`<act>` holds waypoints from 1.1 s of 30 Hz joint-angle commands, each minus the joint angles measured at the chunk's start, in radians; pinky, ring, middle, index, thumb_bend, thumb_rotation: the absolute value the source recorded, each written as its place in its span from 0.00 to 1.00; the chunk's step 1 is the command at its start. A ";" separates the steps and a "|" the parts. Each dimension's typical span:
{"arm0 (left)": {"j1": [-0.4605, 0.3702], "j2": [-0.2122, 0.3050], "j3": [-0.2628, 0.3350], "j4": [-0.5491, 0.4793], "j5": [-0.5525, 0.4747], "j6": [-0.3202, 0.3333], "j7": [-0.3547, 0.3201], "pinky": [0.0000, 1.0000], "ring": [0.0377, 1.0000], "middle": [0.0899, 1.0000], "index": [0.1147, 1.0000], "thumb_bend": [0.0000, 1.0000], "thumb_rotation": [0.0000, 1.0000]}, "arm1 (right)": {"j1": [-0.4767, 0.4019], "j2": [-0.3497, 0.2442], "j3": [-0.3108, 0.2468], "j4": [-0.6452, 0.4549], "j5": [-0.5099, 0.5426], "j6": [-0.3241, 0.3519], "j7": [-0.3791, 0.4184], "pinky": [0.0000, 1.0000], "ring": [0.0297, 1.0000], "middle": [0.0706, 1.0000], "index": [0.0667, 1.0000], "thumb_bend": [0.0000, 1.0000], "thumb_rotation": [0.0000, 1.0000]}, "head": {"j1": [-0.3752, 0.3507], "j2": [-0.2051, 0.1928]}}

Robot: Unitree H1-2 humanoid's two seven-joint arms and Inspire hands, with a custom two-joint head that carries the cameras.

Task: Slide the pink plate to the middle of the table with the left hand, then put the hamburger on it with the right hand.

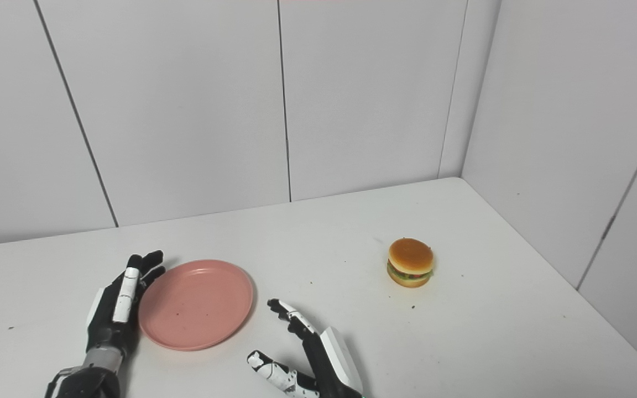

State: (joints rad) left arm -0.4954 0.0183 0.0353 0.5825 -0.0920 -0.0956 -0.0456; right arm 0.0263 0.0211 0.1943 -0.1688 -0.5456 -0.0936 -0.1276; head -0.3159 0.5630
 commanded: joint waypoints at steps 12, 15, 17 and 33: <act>-0.029 -0.013 0.003 -0.017 -0.025 0.016 -0.017 1.00 0.86 0.84 0.68 0.83 0.86 | -0.237 -0.169 -0.054 -0.187 -0.327 0.131 0.119 0.68 0.76 0.78 0.77 0.71 0.73 | 0.005 0.005; -0.029 -0.013 0.005 -0.014 -0.025 0.013 -0.017 0.99 0.86 0.84 0.67 0.85 0.86 | -0.285 -0.210 -0.064 -0.172 -0.381 0.127 0.121 0.68 0.75 0.77 0.75 0.73 0.73 | 0.005 0.004; -0.028 -0.013 0.006 -0.017 -0.026 0.013 -0.019 0.99 0.86 0.84 0.66 0.85 0.86 | -0.315 -0.243 -0.072 -0.149 -0.419 0.120 0.113 0.73 0.76 0.76 0.74 0.73 0.76 | 0.009 0.004; -0.024 -0.009 -0.001 -0.038 -0.023 0.030 -0.023 0.95 0.86 0.85 0.68 0.82 0.88 | -0.430 -0.431 -0.117 0.099 -0.471 0.125 0.077 0.75 0.75 0.75 0.71 0.77 0.79 | 0.015 0.009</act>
State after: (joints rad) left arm -0.4955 0.0119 0.0393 0.5645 -0.1151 -0.0726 -0.0570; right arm -0.3500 -0.3868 0.0897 -0.0615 -1.0180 0.0261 -0.0191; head -0.3022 0.5706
